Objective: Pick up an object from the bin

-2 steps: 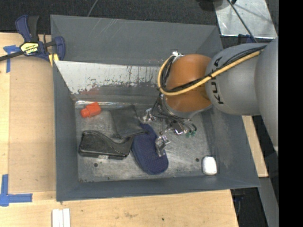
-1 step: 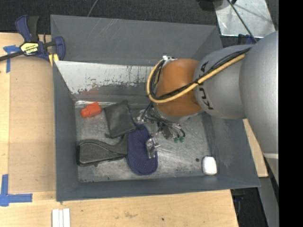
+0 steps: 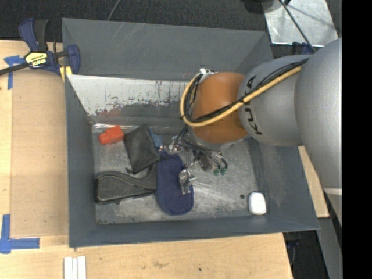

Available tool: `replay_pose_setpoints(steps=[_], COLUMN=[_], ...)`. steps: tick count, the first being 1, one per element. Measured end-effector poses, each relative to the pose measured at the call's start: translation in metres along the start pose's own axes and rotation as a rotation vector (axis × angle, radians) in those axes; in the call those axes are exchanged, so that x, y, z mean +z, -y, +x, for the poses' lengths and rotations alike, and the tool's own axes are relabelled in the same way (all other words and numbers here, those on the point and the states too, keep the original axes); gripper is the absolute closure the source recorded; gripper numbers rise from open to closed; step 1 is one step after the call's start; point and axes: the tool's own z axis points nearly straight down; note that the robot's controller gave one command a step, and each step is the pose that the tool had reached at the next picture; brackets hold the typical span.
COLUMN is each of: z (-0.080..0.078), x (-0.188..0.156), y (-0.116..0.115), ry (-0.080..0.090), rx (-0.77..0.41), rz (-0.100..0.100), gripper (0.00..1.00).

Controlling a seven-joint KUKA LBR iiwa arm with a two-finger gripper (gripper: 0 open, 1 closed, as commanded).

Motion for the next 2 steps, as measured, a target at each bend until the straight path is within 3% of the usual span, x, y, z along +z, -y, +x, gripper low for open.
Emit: replay_pose_setpoints(steps=[1, 2], z=[-0.047, -0.045], x=[-0.099, -0.256], y=[0.015, 0.006], ry=[0.002, 0.005], rx=[-0.246, -0.290], rz=[-0.019, -0.020], gripper=[1.00, 1.00])
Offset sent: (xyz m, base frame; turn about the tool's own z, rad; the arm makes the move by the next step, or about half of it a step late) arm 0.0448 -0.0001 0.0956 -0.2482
